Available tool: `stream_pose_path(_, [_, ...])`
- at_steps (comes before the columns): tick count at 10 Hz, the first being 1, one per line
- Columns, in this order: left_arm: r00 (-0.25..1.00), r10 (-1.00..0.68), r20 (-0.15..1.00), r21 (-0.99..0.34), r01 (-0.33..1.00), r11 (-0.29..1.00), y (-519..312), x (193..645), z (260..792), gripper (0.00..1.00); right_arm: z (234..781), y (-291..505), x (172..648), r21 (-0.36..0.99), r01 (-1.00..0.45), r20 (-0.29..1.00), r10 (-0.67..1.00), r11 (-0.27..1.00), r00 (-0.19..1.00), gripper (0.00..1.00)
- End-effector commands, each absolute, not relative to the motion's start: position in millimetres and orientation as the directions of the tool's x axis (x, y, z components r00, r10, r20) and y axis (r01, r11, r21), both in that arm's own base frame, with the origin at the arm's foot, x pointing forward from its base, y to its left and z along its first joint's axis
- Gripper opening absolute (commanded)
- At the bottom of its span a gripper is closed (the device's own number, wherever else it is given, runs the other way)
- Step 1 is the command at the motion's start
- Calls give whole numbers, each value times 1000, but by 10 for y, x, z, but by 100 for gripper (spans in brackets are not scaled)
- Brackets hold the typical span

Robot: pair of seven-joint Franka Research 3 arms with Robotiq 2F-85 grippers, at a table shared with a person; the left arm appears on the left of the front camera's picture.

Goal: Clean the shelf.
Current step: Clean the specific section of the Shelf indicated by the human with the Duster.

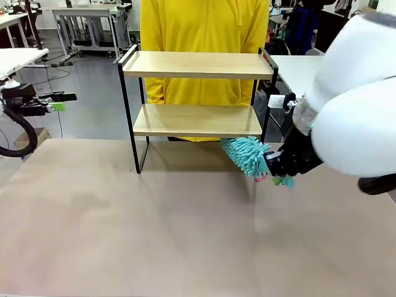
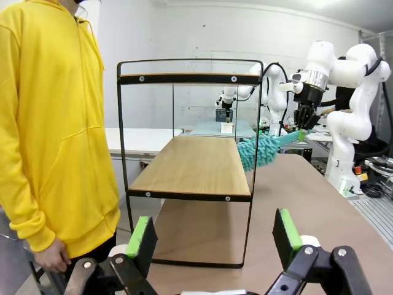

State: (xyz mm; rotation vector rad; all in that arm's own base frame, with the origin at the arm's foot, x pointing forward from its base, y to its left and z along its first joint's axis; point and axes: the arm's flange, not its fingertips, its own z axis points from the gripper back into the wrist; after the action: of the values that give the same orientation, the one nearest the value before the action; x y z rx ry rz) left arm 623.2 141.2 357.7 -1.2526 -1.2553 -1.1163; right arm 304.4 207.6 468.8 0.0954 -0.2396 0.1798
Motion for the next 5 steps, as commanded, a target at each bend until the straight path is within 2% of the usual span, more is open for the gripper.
stream_pose_path(1, [33, 78, 996, -36, 999, 35, 1413, 6206, 3603, 100, 4769, 1889, 2885, 102, -401, 158, 383, 910, 910, 14])
stream_pose_path(2, [33, 78, 996, -36, 999, 35, 1413, 6206, 3603, 100, 4832, 1806, 2797, 104, -523, 163, 505, 846, 848, 14])
stream_pose_path(3, [33, 78, 996, -36, 999, 35, 1413, 6206, 3603, 100, 4911, 1671, 2687, 95, -676, 194, 653, 730, 732, 14])
stream_pose_path(5, [33, 78, 996, -36, 999, 35, 1413, 6206, 3603, 100, 5171, 1350, 2535, 189, -808, 195, 785, 558, 588, 14])
